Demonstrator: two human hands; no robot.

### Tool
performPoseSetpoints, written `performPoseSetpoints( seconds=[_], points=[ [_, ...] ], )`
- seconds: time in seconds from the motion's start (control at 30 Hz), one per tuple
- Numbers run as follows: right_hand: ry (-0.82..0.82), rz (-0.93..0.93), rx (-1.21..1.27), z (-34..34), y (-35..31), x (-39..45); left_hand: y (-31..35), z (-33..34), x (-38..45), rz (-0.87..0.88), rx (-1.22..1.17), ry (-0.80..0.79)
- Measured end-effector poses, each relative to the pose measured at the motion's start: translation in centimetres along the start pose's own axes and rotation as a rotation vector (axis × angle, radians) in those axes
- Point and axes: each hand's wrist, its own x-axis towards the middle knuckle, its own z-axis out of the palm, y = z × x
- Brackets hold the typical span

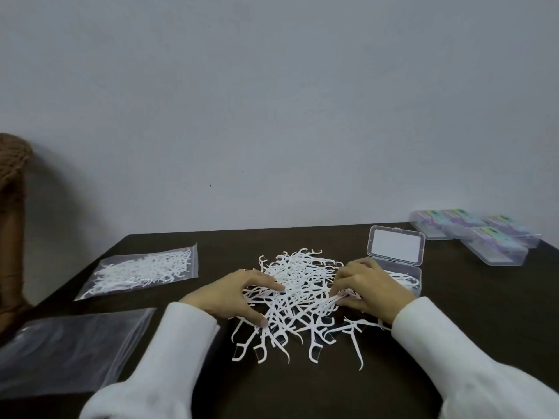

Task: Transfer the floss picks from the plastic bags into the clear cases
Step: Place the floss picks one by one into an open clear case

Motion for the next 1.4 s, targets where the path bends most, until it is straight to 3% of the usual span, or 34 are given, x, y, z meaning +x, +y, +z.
performPoseSetpoints(
  seconds=[0.07, 0.17, 0.4, 0.6, 0.7, 1.0, 1.4],
  points=[
    [0.012, -0.001, -0.011, 0.0, -0.5, -0.1, 0.6, 0.7, 0.3, 0.004, 0.019, 0.022],
    [0.188, -0.058, -0.041, 0.1, -0.6, 0.1, 1.1, 1.6, 0.7, 0.029, 0.046, 0.098],
    [0.277, -0.057, -0.075, 0.1, 0.0, -0.2, 1.5, 2.2, 1.1, 0.074, 0.059, 0.282],
    [0.113, 0.073, -0.037, -0.6, -0.2, -0.4, 1.7, 2.3, 0.8, 0.182, 0.181, 0.188],
    [0.126, 0.116, 0.019, -0.6, -0.2, -0.4, 1.8, 2.7, 1.1, 0.208, 0.256, 0.197],
    [0.215, 0.200, 0.230, -1.3, 0.1, -0.5, 2.6, 3.5, 1.5, 0.232, 0.486, 0.500],
    [0.259, 0.232, 0.338, -1.6, 0.1, -0.6, 2.6, 3.0, 1.5, 0.264, 0.596, 0.765]
  ],
)
